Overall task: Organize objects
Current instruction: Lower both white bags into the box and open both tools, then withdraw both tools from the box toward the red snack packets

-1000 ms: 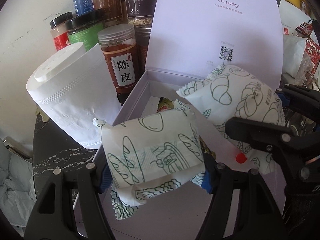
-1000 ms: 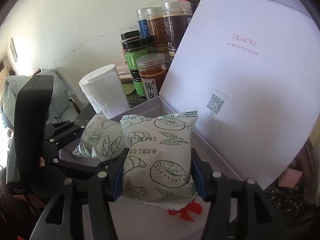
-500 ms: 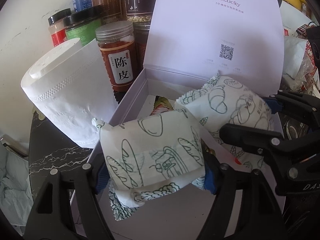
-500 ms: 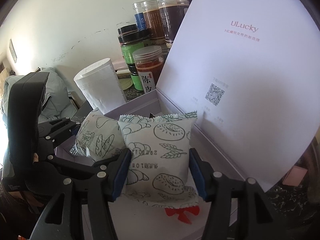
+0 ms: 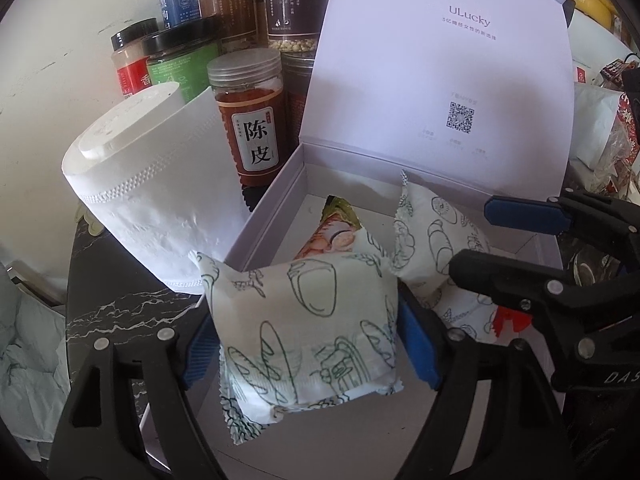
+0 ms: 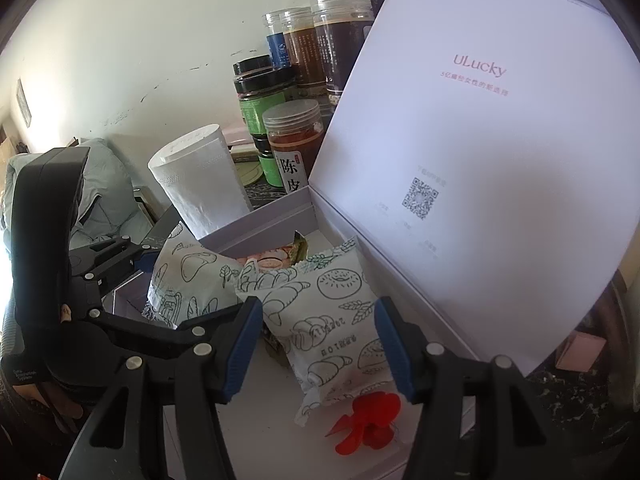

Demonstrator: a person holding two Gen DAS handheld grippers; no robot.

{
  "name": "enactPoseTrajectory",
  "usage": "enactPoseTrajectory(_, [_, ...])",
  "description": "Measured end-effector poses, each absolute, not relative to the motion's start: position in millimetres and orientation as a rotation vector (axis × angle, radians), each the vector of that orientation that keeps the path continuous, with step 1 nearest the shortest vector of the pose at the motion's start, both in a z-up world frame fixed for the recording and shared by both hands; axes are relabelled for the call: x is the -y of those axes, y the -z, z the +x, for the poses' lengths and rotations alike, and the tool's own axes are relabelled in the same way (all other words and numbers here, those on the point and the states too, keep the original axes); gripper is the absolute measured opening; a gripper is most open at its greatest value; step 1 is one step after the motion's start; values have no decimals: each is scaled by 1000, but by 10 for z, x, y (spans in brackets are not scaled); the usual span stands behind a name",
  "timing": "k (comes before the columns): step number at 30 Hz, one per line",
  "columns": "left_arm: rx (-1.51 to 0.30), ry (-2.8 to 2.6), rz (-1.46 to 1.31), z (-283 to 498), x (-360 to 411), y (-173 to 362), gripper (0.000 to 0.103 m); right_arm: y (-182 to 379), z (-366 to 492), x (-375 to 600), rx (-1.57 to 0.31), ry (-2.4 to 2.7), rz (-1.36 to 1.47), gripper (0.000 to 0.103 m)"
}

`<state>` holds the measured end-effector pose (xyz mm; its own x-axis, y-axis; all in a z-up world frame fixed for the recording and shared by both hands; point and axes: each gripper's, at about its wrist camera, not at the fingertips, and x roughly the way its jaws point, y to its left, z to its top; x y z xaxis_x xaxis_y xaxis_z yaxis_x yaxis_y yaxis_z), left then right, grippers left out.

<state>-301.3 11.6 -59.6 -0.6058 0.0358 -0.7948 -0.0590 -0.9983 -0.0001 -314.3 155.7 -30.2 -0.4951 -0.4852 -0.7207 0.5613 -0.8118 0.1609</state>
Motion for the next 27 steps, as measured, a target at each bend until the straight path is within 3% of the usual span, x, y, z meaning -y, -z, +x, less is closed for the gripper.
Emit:
enactPoseTrajectory(12, [-74, -2831, -1313, -2914, -189, 388, 79, 104, -3056, -1637, -114, 2348, 1025, 59])
enactPoseTrajectory(20, [-99, -2913, -1210, -2752, -47, 92, 85, -91, -2942, -1739, -118, 2394, 1000, 59])
enactPoseTrajectory(27, [-101, -2923, -1181, -2577, -154, -93, 85, -291, -2809, -1815, -117, 2442, 961, 65])
